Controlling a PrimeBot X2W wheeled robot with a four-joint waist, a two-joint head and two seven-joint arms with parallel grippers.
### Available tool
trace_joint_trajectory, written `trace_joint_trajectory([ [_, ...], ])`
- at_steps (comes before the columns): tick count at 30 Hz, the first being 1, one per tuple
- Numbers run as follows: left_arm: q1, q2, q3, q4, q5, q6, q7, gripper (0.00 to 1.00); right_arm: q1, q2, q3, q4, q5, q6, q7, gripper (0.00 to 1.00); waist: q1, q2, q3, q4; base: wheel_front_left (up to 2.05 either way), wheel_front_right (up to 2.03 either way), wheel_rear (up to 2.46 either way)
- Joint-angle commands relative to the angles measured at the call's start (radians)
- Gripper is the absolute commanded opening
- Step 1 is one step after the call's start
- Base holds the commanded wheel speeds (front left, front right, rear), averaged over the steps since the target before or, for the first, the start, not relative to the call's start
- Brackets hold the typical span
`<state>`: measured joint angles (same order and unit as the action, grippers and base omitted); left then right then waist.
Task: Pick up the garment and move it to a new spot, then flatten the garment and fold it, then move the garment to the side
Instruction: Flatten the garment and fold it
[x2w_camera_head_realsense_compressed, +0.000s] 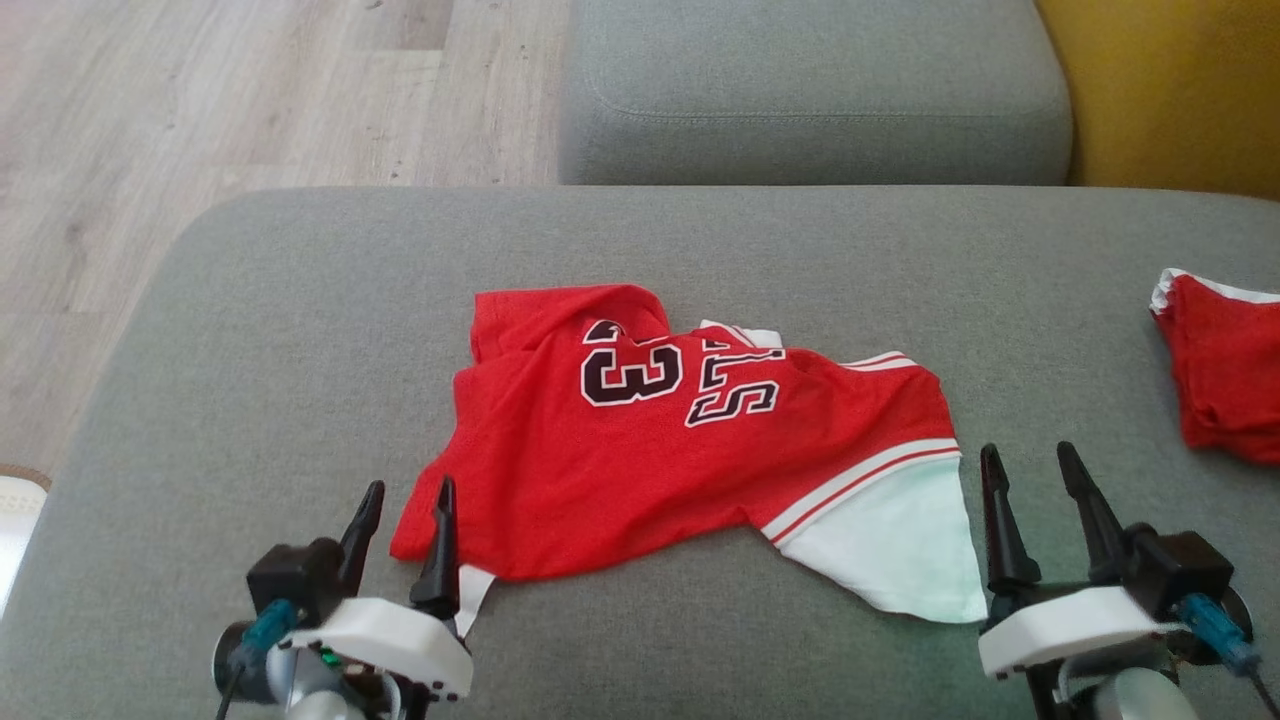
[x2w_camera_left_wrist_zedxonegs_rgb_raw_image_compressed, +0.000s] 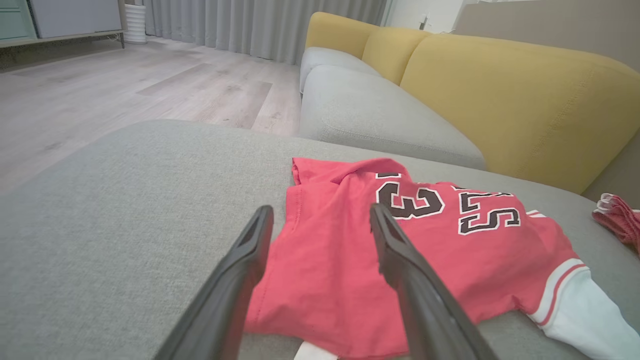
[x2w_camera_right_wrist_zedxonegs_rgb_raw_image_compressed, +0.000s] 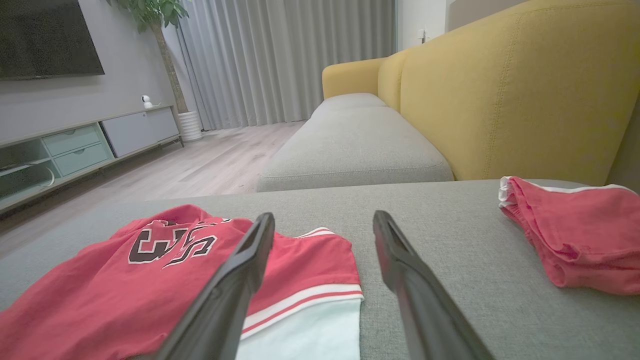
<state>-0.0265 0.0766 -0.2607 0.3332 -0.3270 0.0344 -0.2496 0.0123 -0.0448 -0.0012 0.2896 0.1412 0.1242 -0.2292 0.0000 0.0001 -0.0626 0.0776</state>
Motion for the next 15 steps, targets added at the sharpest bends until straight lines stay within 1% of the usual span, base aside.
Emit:
trace_joint_trajectory([
  [1,-0.031,-0.002,0.041,-0.023,0.012,-0.004,-0.012,1.0,-0.036,-0.005,0.029,-0.027,0.001,0.007,-0.015,1.0,0.0,-0.0001,-0.001,0.003,0.0,0.0,0.0],
  [10,-0.026,-0.009,0.053,-0.024,0.029,-0.011,-0.012,1.0,-0.031,-0.005,0.03,-0.02,0.002,0.007,-0.012,1.0,0.0,-0.0001,0.005,0.005,0.0,0.0,0.0],
  [15,-0.025,-0.012,0.058,-0.035,0.041,-0.015,-0.012,1.0,-0.002,-0.005,0.006,0.005,-0.018,0.007,0.048,1.0,0.0,-0.0001,0.023,0.005,0.0,0.0,0.0],
])
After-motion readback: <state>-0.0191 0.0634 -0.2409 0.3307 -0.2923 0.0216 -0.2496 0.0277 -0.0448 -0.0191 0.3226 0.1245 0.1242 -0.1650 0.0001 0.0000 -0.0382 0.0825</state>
